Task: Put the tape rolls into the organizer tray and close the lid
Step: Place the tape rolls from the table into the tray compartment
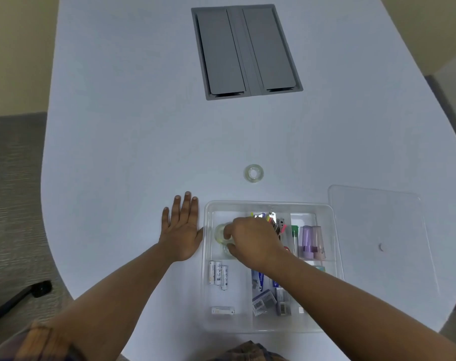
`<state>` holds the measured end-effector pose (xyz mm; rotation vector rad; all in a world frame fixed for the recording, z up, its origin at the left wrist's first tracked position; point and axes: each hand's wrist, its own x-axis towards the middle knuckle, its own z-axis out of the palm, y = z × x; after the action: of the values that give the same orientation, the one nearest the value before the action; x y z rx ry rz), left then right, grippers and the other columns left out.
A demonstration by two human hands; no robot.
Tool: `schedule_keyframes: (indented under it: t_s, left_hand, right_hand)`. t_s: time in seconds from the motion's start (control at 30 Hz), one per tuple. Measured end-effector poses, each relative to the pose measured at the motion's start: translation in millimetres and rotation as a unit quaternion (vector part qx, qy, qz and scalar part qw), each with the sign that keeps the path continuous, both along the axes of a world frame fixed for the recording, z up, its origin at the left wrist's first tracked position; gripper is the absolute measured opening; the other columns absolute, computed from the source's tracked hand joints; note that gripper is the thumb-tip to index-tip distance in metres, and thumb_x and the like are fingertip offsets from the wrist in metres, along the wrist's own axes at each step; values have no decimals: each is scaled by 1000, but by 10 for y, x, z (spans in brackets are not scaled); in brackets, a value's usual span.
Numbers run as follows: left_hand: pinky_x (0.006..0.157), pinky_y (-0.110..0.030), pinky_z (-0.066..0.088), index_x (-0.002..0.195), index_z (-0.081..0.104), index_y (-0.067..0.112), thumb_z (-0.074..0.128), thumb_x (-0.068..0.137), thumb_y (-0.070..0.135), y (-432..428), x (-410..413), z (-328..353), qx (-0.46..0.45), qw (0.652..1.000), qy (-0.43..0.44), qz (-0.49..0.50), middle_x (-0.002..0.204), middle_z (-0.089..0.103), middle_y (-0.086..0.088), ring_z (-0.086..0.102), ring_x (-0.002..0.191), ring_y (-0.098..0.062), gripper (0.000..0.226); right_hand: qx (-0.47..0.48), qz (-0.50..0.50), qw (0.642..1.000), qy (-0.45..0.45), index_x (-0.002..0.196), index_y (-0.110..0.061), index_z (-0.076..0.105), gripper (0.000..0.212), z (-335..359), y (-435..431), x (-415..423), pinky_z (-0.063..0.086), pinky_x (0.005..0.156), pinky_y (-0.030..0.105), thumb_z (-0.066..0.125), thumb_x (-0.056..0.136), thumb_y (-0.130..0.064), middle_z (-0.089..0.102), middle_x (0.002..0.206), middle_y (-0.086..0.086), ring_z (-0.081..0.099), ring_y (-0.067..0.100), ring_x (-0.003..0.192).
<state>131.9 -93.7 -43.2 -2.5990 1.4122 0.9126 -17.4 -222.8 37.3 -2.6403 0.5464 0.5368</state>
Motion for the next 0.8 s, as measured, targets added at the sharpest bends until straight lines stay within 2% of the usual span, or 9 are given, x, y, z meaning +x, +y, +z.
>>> schedule_keyframes:
  t_s: [0.13, 0.3, 0.4, 0.53, 0.67, 0.8]
  left_hand:
    - [113, -48, -15, 146, -23, 18, 23, 95, 50, 7, 4, -21, -7, 1000, -6, -2, 155, -31, -3, -39, 133, -17, 76]
    - [114, -49, -13, 147, -21, 19, 19, 91, 52, 25, -4, -58, -16, 1000, -18, -2, 156, -29, -2, -33, 139, -21, 76]
    - [114, -49, -13, 146, -22, 18, 17, 91, 53, 39, -1, -79, -24, 999, -21, -4, 152, -34, 0, -37, 134, -18, 76]
    - [114, -48, -13, 144, -25, 18, 21, 94, 52, 36, -4, -82, -29, 999, -22, -2, 148, -36, 2, -37, 134, -18, 76]
    - [113, -47, -15, 142, -27, 18, 22, 95, 51, 41, -4, -78, -34, 999, -20, 2, 153, -33, 0, -38, 134, -18, 75]
    - [114, -47, -13, 144, -23, 18, 0, 80, 58, 47, -15, -59, -32, 999, -25, -2, 150, -34, 1, -37, 134, -19, 79]
  right_hand:
    - [61, -46, 996, -37, 120, -27, 66, 33, 21, -42, 8, 47, 81, 32, 60, 88, -30, 69, 112, 0, 63, 24, 105]
    - [36, -128, 985, -108, 108, -26, 69, 22, 136, -420, 50, 52, 78, 35, 63, 88, -32, 70, 97, -3, 64, 22, 92]
    - [7, -158, 978, -137, 109, -23, 68, 23, 121, -689, 121, 52, 79, 36, 63, 88, -33, 67, 99, -3, 61, 21, 95]
    - [-51, -143, 985, -87, 125, -19, 60, 41, -49, -1022, 208, 53, 84, 39, 64, 88, -35, 59, 122, 3, 57, 26, 109]
    - [-51, -157, 985, -58, 141, -21, 47, 59, -248, -1223, 224, 51, 92, 44, 64, 89, -42, 49, 139, 1, 51, 27, 122]
    - [-49, -159, 986, -30, 143, -27, 43, 65, -369, -1289, 252, 50, 94, 45, 68, 86, -43, 47, 140, 0, 48, 26, 125]
